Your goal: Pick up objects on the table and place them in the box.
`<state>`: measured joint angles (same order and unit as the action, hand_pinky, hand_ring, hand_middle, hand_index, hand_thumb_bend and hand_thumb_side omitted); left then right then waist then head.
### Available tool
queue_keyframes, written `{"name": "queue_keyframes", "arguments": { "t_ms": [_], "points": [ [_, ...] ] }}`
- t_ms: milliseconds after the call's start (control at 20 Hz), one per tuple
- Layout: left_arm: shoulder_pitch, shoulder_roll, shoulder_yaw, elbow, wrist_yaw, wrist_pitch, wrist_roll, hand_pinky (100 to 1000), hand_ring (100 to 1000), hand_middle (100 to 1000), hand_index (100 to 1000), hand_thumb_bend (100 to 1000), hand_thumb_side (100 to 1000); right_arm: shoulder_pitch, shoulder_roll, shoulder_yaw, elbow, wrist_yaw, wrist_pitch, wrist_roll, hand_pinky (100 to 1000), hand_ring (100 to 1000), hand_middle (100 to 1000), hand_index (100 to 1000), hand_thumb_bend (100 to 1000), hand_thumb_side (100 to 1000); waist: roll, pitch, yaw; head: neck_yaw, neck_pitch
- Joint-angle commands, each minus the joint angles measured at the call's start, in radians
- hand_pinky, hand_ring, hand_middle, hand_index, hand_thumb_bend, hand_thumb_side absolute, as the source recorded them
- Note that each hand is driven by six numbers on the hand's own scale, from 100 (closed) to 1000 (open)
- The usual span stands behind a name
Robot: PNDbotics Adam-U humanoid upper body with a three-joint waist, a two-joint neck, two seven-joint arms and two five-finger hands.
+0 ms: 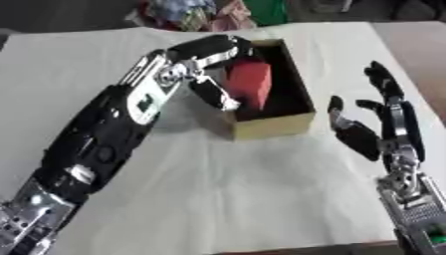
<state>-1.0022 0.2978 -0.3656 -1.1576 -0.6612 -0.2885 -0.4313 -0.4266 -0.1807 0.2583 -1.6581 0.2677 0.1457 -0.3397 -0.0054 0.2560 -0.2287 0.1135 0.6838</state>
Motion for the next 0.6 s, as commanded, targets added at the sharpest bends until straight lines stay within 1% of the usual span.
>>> {"name": "queue_keyframes", "arguments": {
  "t_ms": [50, 200, 300, 350, 400, 450, 600],
  "points": [
    [-0.013, 0.007, -0.002, -0.022, -0.008, -0.026, -0.017, 914, 803, 888, 945, 570, 152, -0.012, -0.007, -0.004, -0.011, -0.007, -0.002, -0.001, 762, 1000, 917, 1000, 177, 100, -0.001, -0.016, -0.002, 0.0, -0.009],
    [-0.009, 0.016, -0.004, -0.043, 0.012, -0.035, -0.03, 918, 803, 889, 947, 561, 145, -0.008, -0.008, -0.005, -0.01, -0.007, -0.002, -0.004, 762, 1000, 917, 1000, 176, 100, 0.001, -0.018, 0.002, -0.003, -0.007],
    [-0.006, 0.03, -0.003, -0.076, 0.049, -0.029, -0.026, 915, 789, 863, 927, 535, 142, -0.006, -0.01, -0.007, -0.01, -0.007, -0.003, -0.007, 762, 1000, 917, 1000, 174, 100, 0.003, -0.02, 0.008, -0.008, -0.006],
    [-0.004, 0.041, -0.002, -0.102, 0.074, -0.022, -0.021, 913, 774, 836, 912, 504, 143, -0.004, -0.011, -0.009, -0.009, -0.006, -0.004, -0.008, 762, 1000, 917, 1000, 173, 100, 0.004, -0.021, 0.013, -0.012, -0.005],
    [0.0, 0.056, -0.001, -0.136, 0.104, -0.014, -0.015, 912, 773, 833, 909, 499, 144, -0.003, -0.013, -0.011, -0.009, -0.005, -0.004, -0.01, 762, 1000, 917, 1000, 172, 100, 0.006, -0.022, 0.018, -0.015, -0.004],
    [0.005, 0.075, -0.001, -0.173, 0.135, -0.003, -0.012, 913, 764, 817, 899, 452, 148, -0.002, -0.015, -0.012, -0.009, -0.004, -0.004, -0.012, 762, 1000, 917, 1000, 171, 100, 0.007, -0.023, 0.023, -0.02, -0.004],
    [0.033, 0.138, 0.018, -0.296, 0.258, 0.058, 0.015, 912, 733, 773, 870, 373, 133, 0.004, -0.024, -0.021, -0.009, -0.001, -0.003, -0.021, 762, 1000, 917, 1000, 168, 100, 0.013, -0.026, 0.043, -0.035, -0.001]
  ]
}}
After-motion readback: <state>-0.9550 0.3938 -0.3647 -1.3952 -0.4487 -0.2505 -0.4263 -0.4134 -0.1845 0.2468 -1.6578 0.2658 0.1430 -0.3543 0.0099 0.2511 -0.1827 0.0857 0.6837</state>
